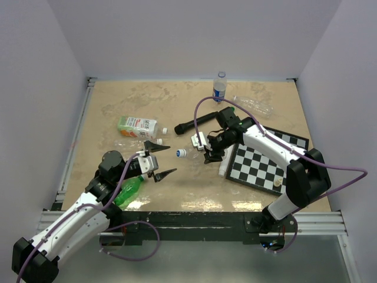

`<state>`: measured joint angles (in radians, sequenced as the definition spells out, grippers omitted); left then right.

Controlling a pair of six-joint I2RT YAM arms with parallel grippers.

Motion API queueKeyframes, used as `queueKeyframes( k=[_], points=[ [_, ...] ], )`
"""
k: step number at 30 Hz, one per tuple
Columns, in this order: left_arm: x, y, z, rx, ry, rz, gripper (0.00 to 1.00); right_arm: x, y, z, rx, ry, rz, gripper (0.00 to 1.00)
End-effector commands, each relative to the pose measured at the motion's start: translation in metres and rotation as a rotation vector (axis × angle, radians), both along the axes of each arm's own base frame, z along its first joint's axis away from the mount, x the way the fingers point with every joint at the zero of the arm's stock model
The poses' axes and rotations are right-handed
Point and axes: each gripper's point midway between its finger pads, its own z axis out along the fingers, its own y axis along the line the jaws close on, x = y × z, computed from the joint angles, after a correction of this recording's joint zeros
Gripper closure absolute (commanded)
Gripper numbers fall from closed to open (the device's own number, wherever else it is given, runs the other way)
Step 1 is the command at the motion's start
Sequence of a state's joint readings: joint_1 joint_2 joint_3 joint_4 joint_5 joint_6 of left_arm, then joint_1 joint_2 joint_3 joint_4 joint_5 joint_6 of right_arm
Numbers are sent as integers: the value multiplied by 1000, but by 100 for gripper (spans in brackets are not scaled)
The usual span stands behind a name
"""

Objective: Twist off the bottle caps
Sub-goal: Unscrew the bottle cap from the plastic bottle.

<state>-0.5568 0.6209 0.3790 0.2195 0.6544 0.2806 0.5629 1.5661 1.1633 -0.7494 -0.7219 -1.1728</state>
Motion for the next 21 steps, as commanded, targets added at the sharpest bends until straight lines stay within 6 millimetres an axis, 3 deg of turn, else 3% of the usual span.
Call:
queueKeyframes(
  k=[1,21],
  points=[
    [-4,-4,12,-27,-52,-37,17,1,5,12,31,-19,24,91],
    [-6,-4,11,-24,-48,-48,17,0,5,12,28,-17,25,91]
  ],
)
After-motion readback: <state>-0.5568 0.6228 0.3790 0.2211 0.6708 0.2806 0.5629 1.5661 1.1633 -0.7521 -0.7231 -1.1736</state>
